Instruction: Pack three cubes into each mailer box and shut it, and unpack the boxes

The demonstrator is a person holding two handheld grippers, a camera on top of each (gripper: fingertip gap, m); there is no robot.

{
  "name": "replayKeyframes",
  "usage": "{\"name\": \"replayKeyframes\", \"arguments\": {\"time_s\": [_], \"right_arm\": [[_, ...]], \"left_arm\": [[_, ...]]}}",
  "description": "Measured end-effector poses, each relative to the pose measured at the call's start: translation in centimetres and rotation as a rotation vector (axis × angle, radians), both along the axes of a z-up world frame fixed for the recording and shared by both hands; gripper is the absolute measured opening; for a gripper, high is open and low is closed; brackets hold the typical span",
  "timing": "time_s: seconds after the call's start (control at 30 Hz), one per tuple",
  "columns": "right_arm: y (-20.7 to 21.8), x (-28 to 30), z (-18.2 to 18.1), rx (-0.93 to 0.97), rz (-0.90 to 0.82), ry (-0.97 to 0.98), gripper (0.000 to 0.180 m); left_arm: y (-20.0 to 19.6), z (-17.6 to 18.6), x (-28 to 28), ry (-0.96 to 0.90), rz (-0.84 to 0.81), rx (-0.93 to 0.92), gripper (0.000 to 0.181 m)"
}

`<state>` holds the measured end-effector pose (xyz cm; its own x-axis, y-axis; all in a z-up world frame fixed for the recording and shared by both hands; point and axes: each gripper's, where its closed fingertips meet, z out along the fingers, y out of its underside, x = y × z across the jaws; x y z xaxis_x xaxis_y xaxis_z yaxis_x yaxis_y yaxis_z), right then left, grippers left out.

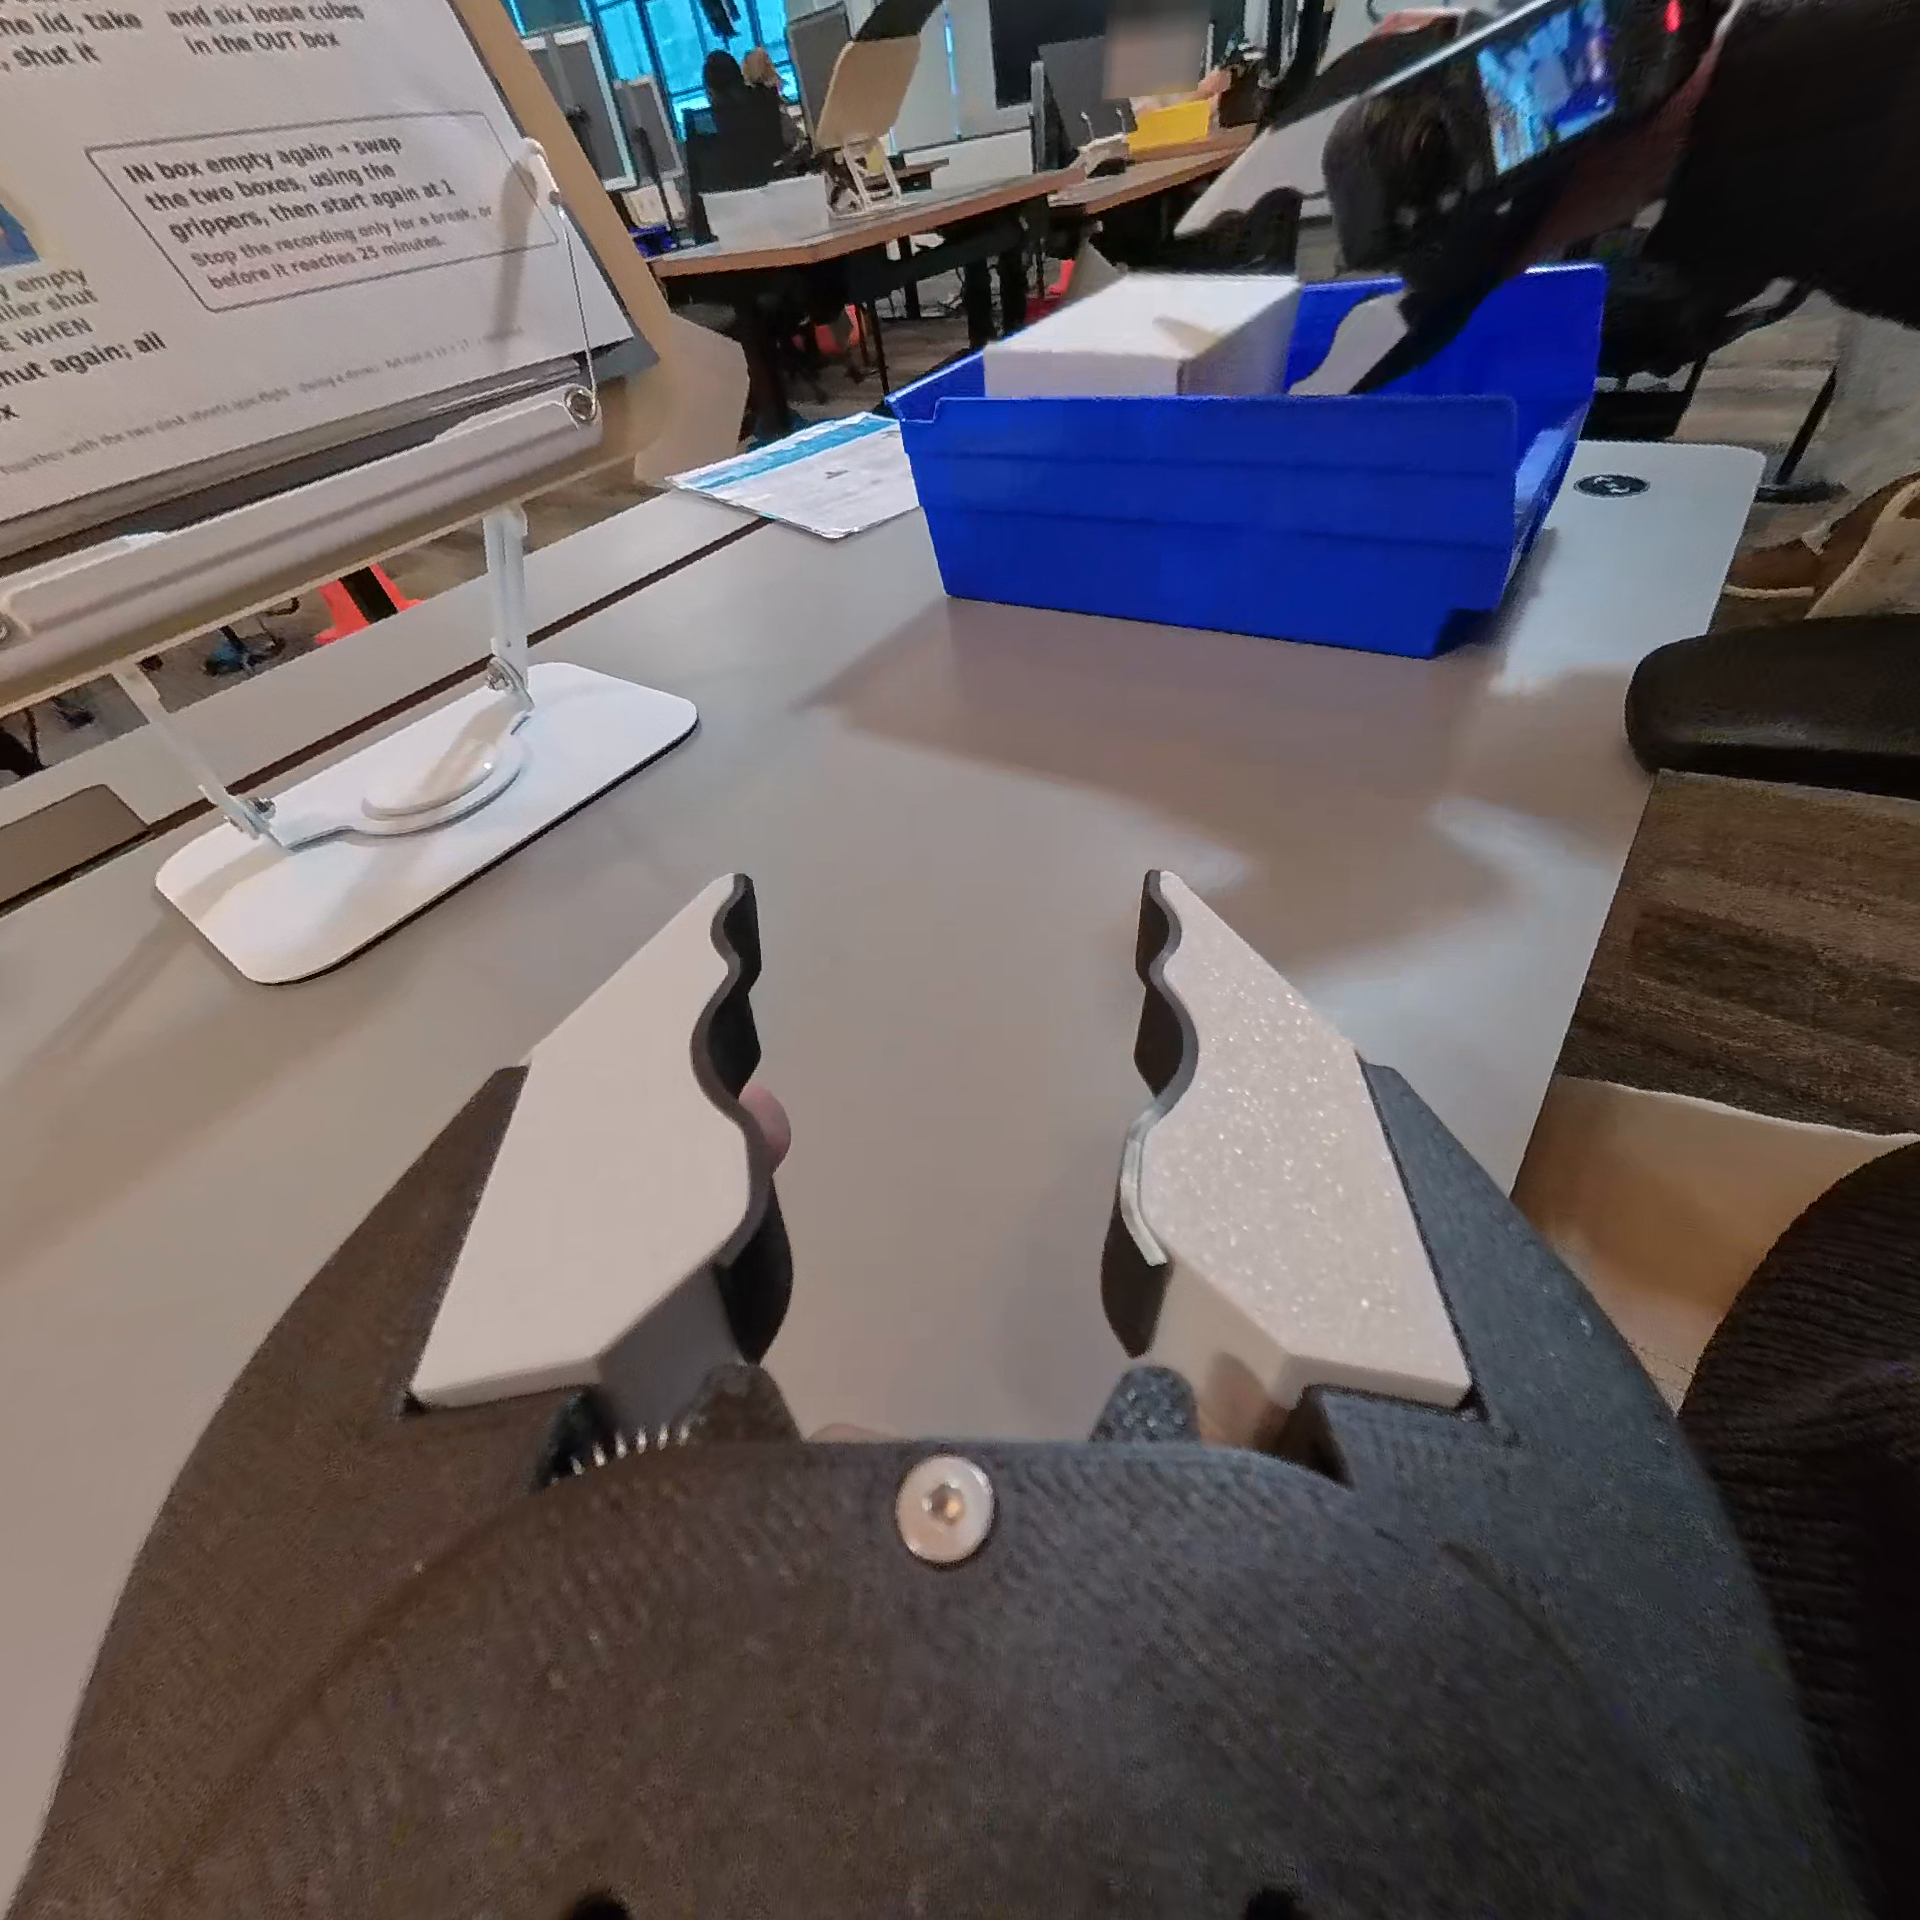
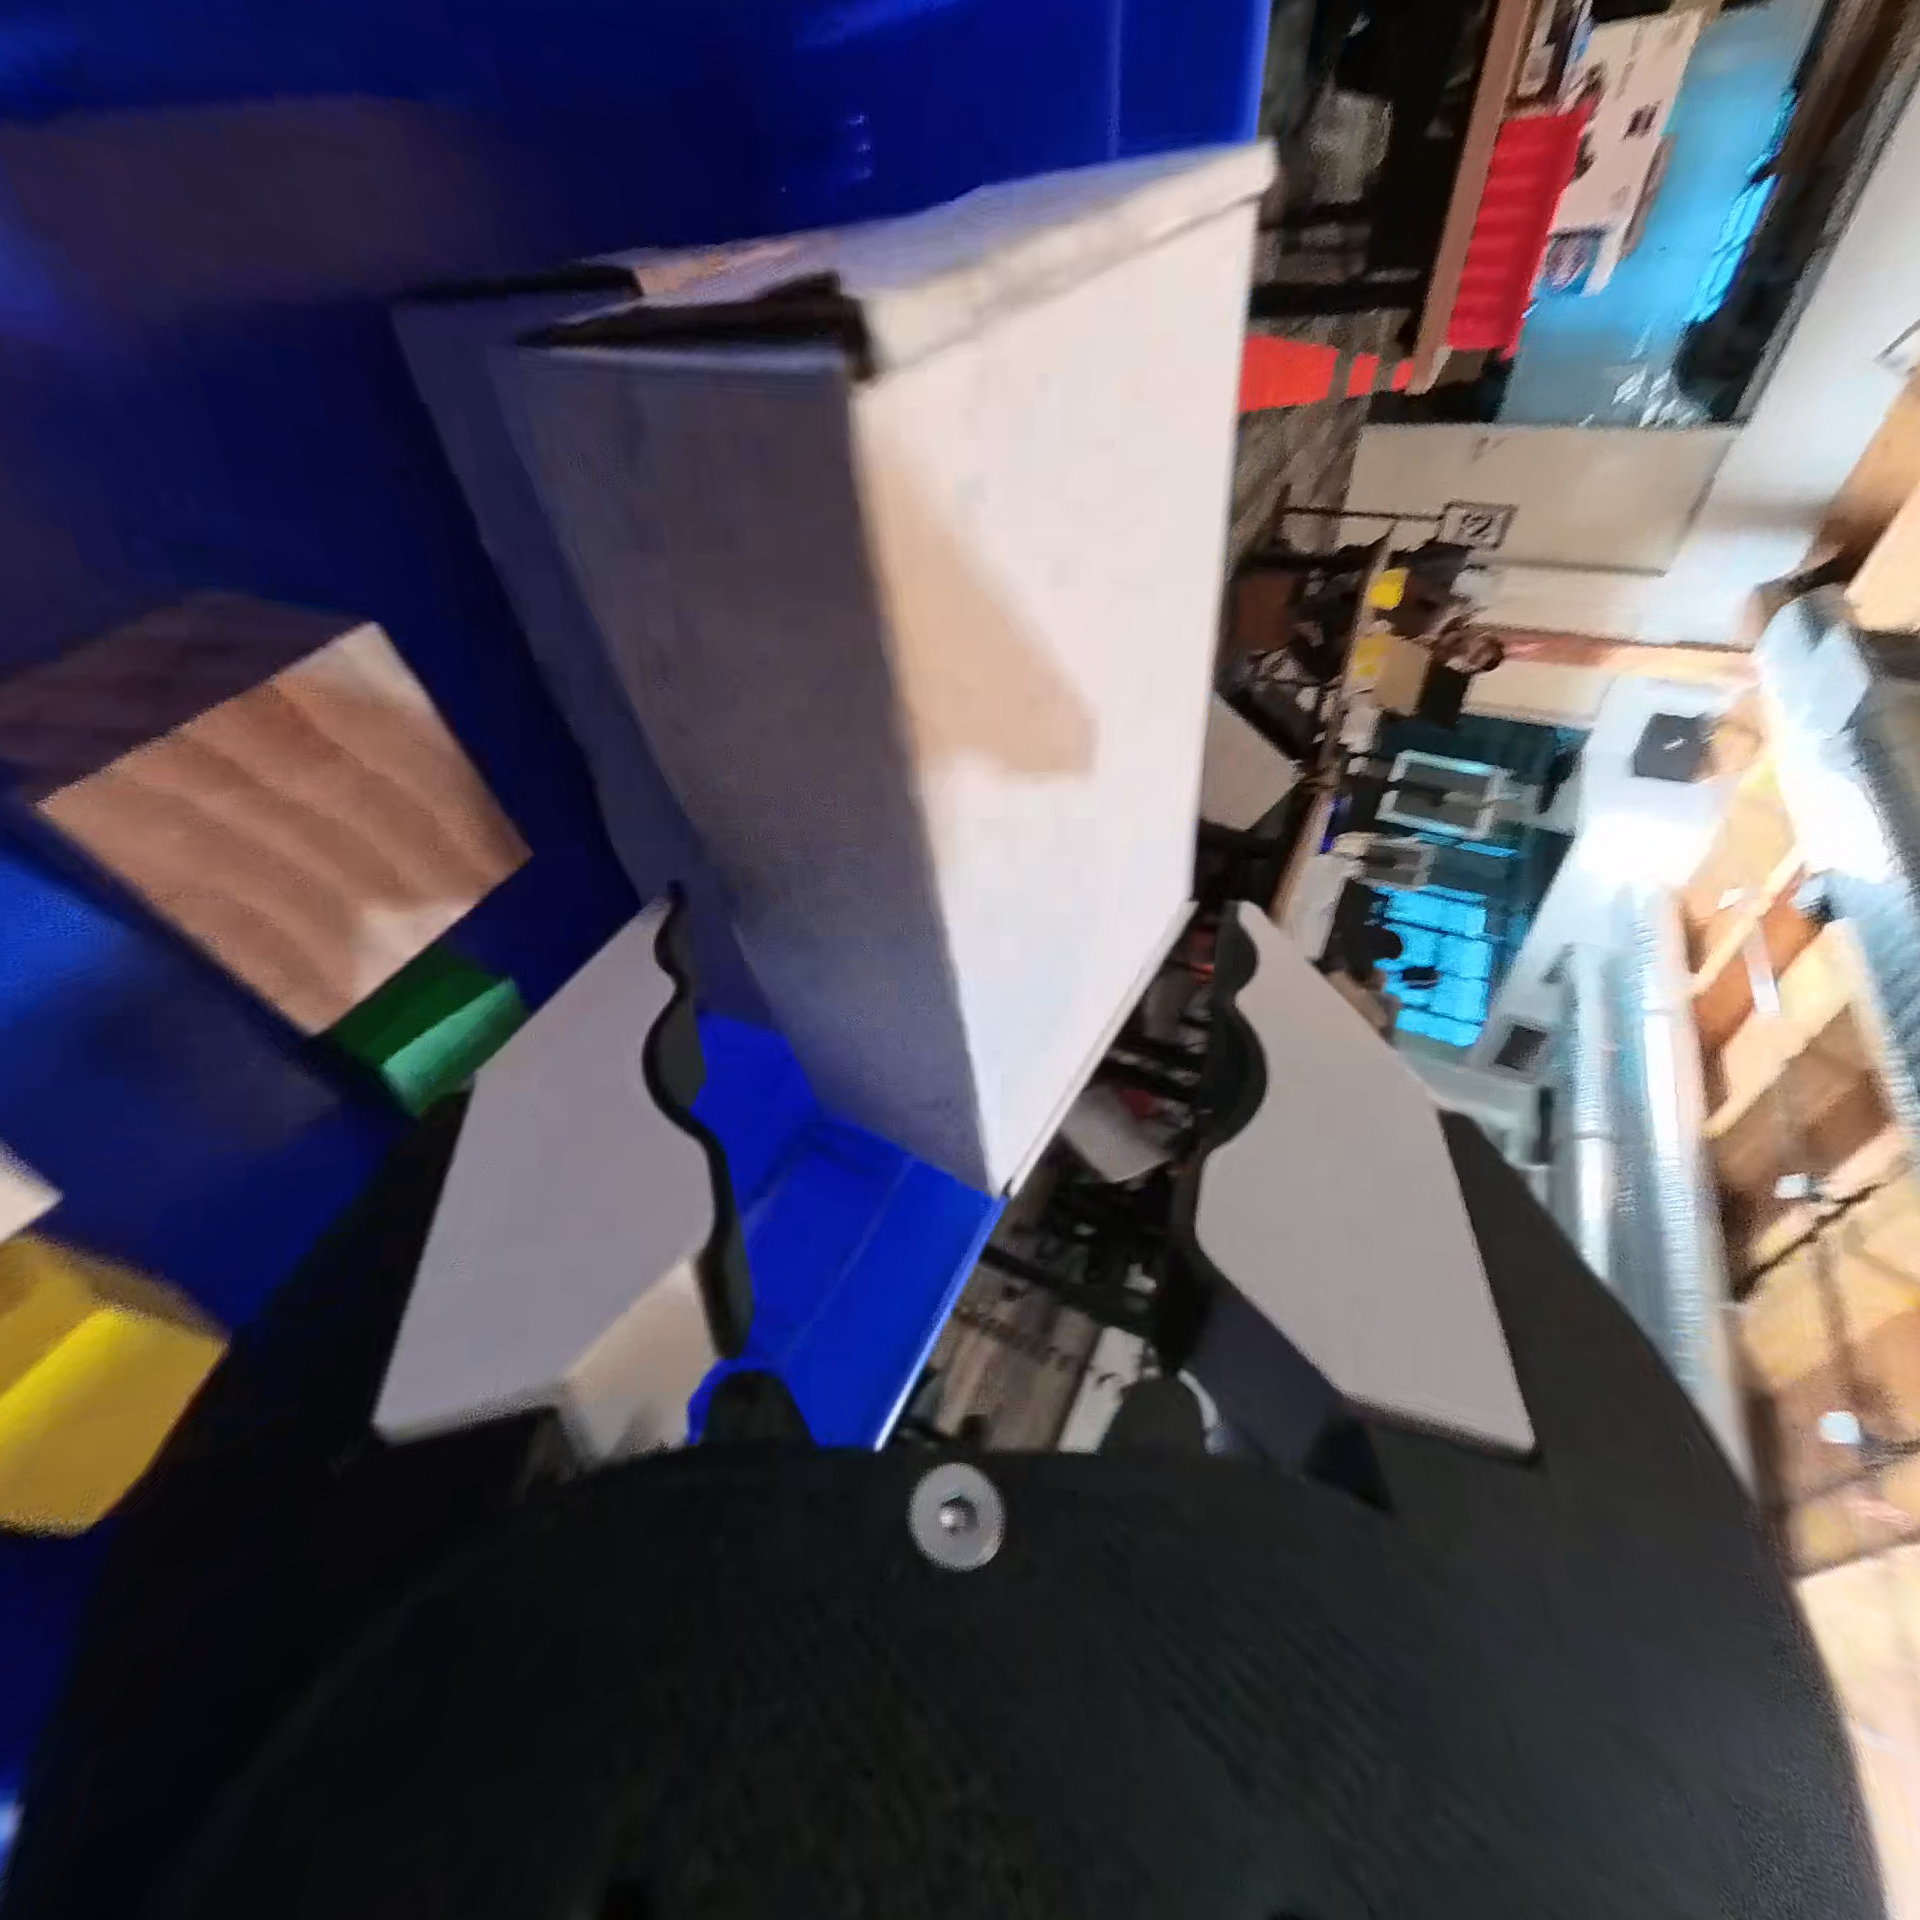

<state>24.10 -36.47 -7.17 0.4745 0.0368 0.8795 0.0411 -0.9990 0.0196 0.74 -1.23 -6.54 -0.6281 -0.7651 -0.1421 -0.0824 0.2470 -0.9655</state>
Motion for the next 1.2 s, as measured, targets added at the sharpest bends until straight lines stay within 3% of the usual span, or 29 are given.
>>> {"name": "replayKeyframes", "arguments": {"time_s": [0.2, 0.43, 0.73, 0.8, 0.93, 1.03, 1.2], "right_arm": [[-1.1, -3.0, -0.1, 0.101, -0.079, 0.093, 0.084], [-0.2, -6.4, -0.8, 0.117, -0.068, 0.269, 0.017], [0.4, -5.1, -0.6, 0.102, -0.088, 0.221, 0.03], [0.3, -5.2, -0.9, 0.097, -0.091, 0.222, 0.06], [0.2, -5.6, -1.9, 0.079, -0.076, 0.229, 0.08], [0.2, -4.7, -1.3, 0.076, -0.07, 0.163, 0.069], [0.9, -3.7, -0.3, 0.11, -0.038, 0.144, 0.066]], "left_arm": [[-0.3, 0.1, -0.1, -0.002, -0.016, -0.003, 0.072], [-0.9, 0.2, -0.3, -0.013, -0.037, 0.006, 0.07], [-1.4, 0.8, -0.7, -0.037, -0.049, 0.015, 0.07], [-1.3, 0.8, -0.8, -0.038, -0.047, 0.017, 0.07], [-1.4, 0.5, -0.9, -0.03, -0.048, 0.021, 0.07], [-1.5, 0.4, -0.9, -0.028, -0.05, 0.025, 0.069], [-1.6, 0.3, -0.9, -0.027, -0.051, 0.029, 0.069]]}}
